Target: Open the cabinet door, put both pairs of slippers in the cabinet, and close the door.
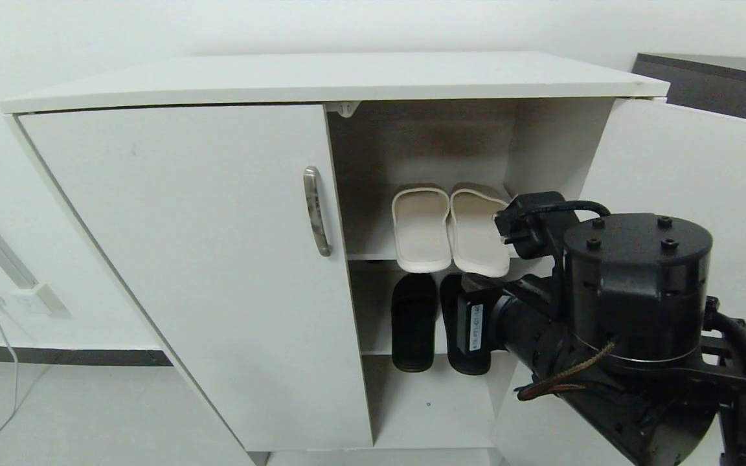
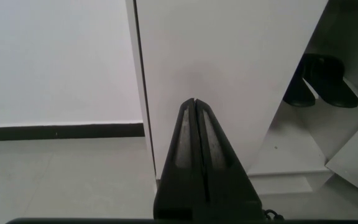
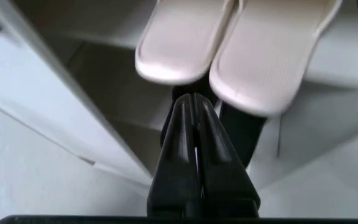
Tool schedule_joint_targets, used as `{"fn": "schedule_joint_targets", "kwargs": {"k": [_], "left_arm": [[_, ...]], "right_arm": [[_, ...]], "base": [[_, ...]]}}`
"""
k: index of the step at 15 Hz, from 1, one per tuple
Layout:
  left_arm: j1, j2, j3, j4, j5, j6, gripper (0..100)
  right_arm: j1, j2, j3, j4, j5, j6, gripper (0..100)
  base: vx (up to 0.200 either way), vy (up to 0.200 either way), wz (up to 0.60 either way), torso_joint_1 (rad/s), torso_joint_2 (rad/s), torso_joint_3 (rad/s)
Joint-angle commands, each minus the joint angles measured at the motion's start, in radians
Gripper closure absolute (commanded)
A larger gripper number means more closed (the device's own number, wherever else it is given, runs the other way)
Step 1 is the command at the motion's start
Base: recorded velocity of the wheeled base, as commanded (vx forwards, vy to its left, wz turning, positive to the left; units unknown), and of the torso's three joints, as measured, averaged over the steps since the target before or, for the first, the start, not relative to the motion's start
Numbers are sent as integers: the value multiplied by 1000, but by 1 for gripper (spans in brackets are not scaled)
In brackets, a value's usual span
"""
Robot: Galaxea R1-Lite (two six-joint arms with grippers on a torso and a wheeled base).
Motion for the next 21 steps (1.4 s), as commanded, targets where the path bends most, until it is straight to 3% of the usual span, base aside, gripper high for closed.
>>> {"fn": "schedule_joint_targets", "kwargs": {"k": [1, 10, 15, 21], "left_arm": [[0, 1, 0, 0, 0, -1, 100], [0, 1, 0, 0, 0, -1, 100], [0, 1, 0, 0, -1, -1, 100], [0, 1, 0, 0, 0, -2, 100]], "right_arm": [[2, 5, 1, 0, 0, 1, 100], [-5, 12, 35, -4, 4, 2, 100], [-25, 20, 76, -75, 7, -44, 100], [-25, 22, 79, -75, 7, -44, 100]], "base": [[-200, 0, 0, -2, -7, 7], [-200, 0, 0, 1, 3, 3], [-200, 0, 0, 1, 2, 1], [0, 0, 0, 0, 0, 0]]}}
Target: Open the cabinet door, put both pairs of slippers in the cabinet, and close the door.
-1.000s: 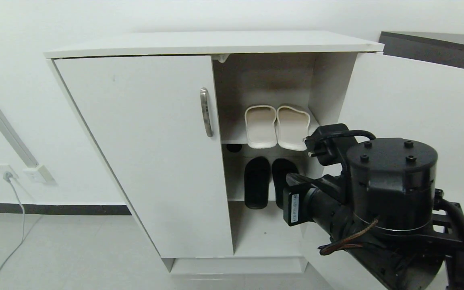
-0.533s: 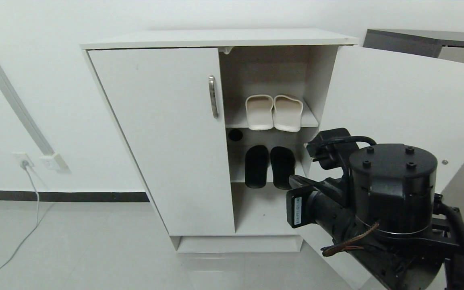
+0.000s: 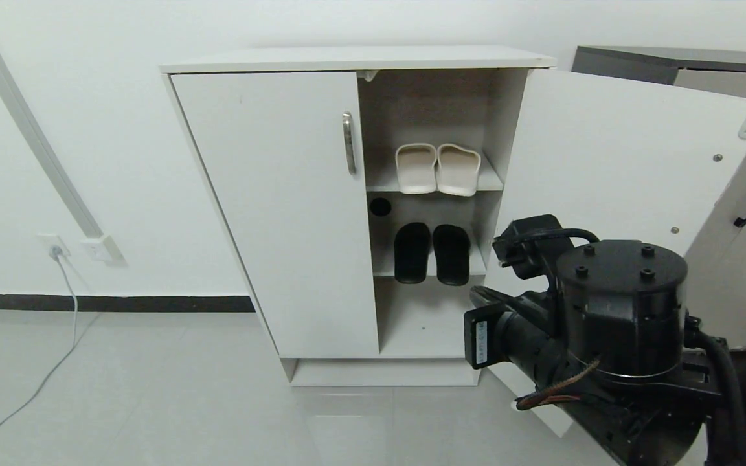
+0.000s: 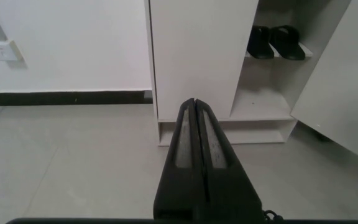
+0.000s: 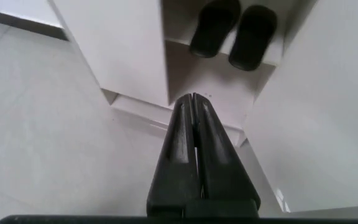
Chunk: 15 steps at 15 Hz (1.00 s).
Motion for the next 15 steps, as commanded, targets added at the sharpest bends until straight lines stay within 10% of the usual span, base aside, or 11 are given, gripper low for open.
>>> {"fn": "schedule_joint_targets", "kwargs": {"k": [1, 15], "left_arm": [[0, 1, 0, 0, 0, -1, 100], [0, 1, 0, 0, 0, -2, 100]], "right_arm": [[2, 4, 1, -1, 1, 0, 100], [-5, 6, 4, -1, 1, -6, 100]], "base": [[0, 0, 0, 0, 0, 0], [0, 0, 0, 26, -233, -209]]}}
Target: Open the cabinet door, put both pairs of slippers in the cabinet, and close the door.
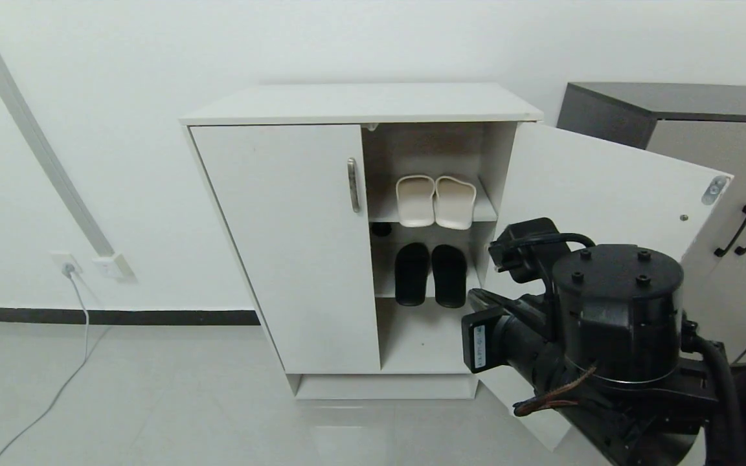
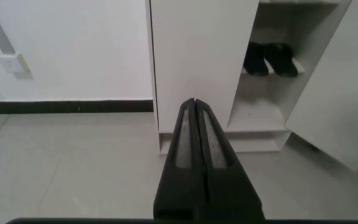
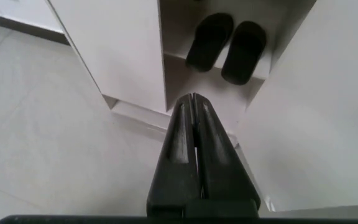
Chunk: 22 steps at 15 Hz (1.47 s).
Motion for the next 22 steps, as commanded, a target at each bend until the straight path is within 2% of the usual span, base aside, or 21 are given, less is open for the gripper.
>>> {"fn": "schedule_joint_targets", "kwargs": {"k": [1, 13, 22], "left_arm": [[0, 1, 0, 0, 0, 0, 100], [0, 1, 0, 0, 2, 0, 100], [0, 1, 0, 0, 2, 0, 100]], "right_arm": [[2, 1, 0, -1, -1, 0, 100], [-6, 7, 1, -1, 0, 0, 100], [-9, 8, 8, -2, 2, 0, 100]], "base": [[0, 0, 0, 154, -466, -344], [0, 0, 0, 162, -481, -319], [0, 0, 0, 220, -527, -308]]}}
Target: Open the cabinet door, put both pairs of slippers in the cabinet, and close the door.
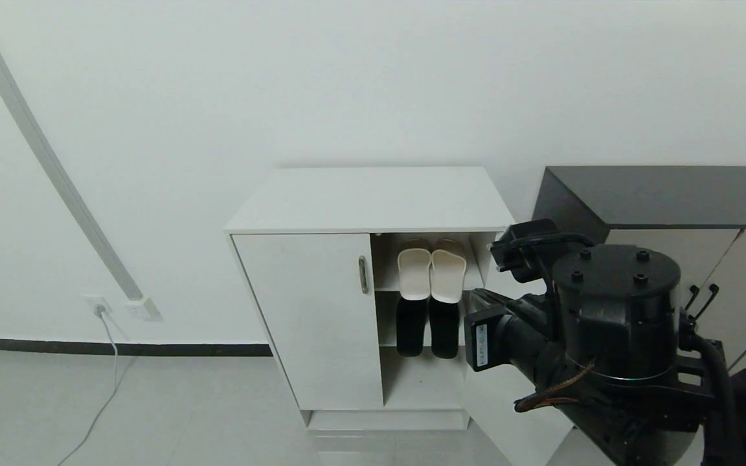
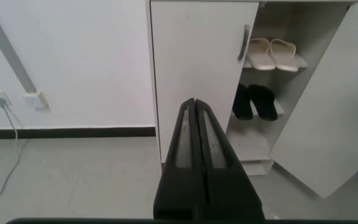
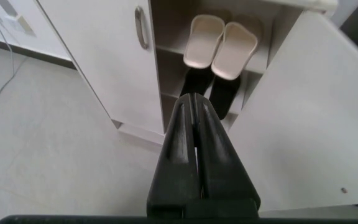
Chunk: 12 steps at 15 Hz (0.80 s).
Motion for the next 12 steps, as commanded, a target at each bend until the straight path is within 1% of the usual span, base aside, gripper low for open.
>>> {"fn": "schedule_joint_targets", "kwargs": {"k": [1, 5, 8, 12], "left_arm": [[0, 1, 0, 0, 0, 0, 100], [0, 1, 0, 0, -1, 0, 100], [0, 1, 0, 0, 0, 0, 100], [0, 1, 0, 0, -1, 0, 100]], "right_arm": [[-1, 3, 3, 0, 2, 0, 100], [1, 8, 11, 0, 2, -6, 100], [-1, 2, 24, -27, 29, -9, 100], [-4, 0, 34, -46, 29, -22, 100]], "base": [[0, 0, 0, 95, -217, -119], [0, 0, 0, 19, -43, -27], [0, 0, 0, 0, 0, 0], [0, 0, -600, 1, 0, 0]]}}
